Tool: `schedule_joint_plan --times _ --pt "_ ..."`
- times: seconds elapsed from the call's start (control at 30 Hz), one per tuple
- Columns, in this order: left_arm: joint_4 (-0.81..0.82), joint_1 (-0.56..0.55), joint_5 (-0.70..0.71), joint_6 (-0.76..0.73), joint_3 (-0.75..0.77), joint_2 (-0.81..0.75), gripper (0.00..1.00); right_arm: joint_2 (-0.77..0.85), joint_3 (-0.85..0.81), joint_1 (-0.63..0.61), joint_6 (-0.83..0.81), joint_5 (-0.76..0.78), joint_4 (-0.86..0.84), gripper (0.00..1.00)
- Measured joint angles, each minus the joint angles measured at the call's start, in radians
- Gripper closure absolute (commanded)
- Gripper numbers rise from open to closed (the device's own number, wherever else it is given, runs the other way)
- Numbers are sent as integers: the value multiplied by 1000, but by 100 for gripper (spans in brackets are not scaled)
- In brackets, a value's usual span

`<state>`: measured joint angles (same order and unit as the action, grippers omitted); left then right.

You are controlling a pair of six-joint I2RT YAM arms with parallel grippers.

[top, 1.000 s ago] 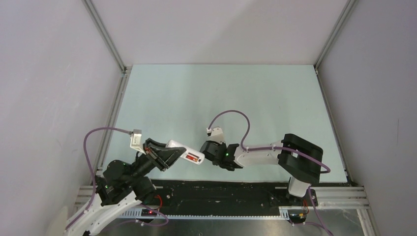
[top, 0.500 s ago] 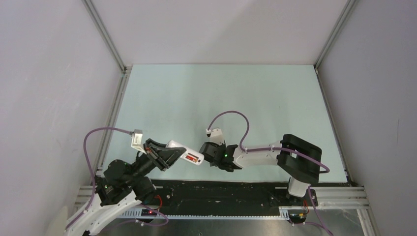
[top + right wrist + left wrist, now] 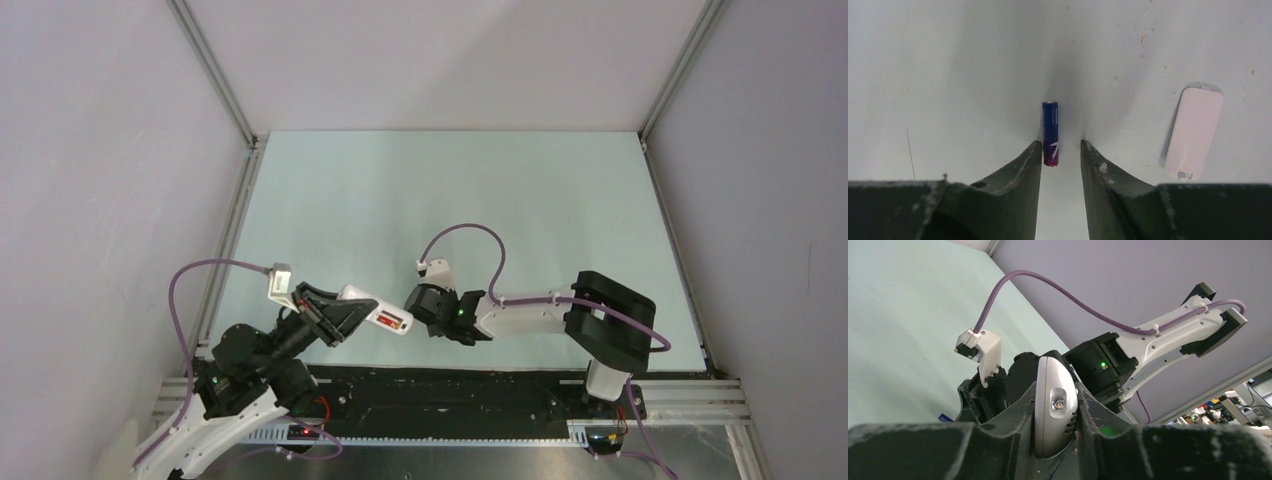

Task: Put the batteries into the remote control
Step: Load the battery into the remote control.

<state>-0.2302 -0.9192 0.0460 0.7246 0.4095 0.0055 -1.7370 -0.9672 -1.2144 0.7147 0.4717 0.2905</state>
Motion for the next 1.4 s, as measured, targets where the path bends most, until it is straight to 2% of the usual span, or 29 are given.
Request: schedule_joint_plan --times 0.2,0.27,0.33,0.37,0.4,0.57,0.67,0.77,0.87,1.0,1.1,1.2,1.4 --pt "-23 0 29 -3 0 0 100 -1 0 19 -33 -32 -24 70" --pt "-24 0 32 -4 0 0 100 -3 0 23 -42 -40 -35 77" --pt "-25 0 35 -7 0 0 100 -5 0 26 -54 -44 -40 87" --pt "-26 0 37 -9 0 0 100 -5 -1 28 -58 -46 -42 96" --pt "-27 0 38 -9 0 0 100 -6 -3 29 -62 -49 -42 100" --pt "-29 0 43 -10 0 0 100 1 -4 29 -64 -45 -28 100" --pt "-34 0 52 -10 0 0 100 60 14 29 -67 -28 16 100" --pt "-41 0 58 -10 0 0 100 220 76 27 -92 -7 31 100" --pt "-45 0 62 -10 0 0 100 487 190 23 -152 -8 -20 100" --pt "-46 0 69 -10 0 0 100 892 385 19 -255 -91 -174 100" --pt "-47 0 75 -10 0 0 100 1115 511 17 -333 -195 -282 100" --pt "-49 0 75 -10 0 0 100 1249 588 4 -416 -296 -345 100" --pt "-50 0 75 -10 0 0 100 1334 627 -71 -599 -491 -393 100"
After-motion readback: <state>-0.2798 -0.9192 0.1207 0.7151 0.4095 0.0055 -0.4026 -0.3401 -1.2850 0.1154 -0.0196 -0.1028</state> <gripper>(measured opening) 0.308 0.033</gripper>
